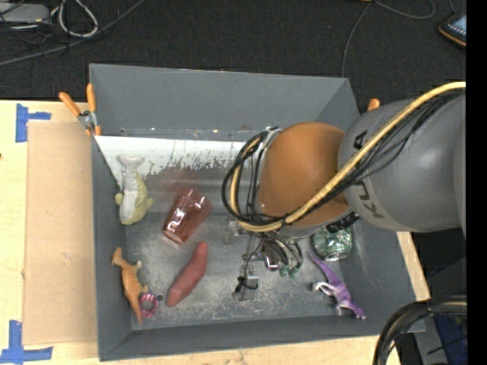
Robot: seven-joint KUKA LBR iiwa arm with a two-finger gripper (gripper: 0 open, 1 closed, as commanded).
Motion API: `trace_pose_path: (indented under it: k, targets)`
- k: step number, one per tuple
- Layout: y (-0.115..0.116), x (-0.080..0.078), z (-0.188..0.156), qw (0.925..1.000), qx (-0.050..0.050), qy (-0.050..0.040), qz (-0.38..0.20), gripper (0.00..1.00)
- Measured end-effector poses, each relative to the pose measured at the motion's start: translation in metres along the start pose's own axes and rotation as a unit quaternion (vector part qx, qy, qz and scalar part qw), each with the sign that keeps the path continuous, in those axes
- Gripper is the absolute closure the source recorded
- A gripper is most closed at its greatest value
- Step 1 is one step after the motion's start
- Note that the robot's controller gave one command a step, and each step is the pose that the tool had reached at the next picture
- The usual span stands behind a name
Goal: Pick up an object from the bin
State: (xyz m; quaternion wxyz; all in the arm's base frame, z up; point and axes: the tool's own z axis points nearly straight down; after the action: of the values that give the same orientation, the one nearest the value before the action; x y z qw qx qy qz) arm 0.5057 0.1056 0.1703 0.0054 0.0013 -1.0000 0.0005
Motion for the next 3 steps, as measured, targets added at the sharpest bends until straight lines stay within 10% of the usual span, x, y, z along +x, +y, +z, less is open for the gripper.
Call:
trace_pose_path:
  k: [3]
  targets:
    - [0.042,0.002,0.051,0.9869,0.000,0.0023,-0.161,0.00]
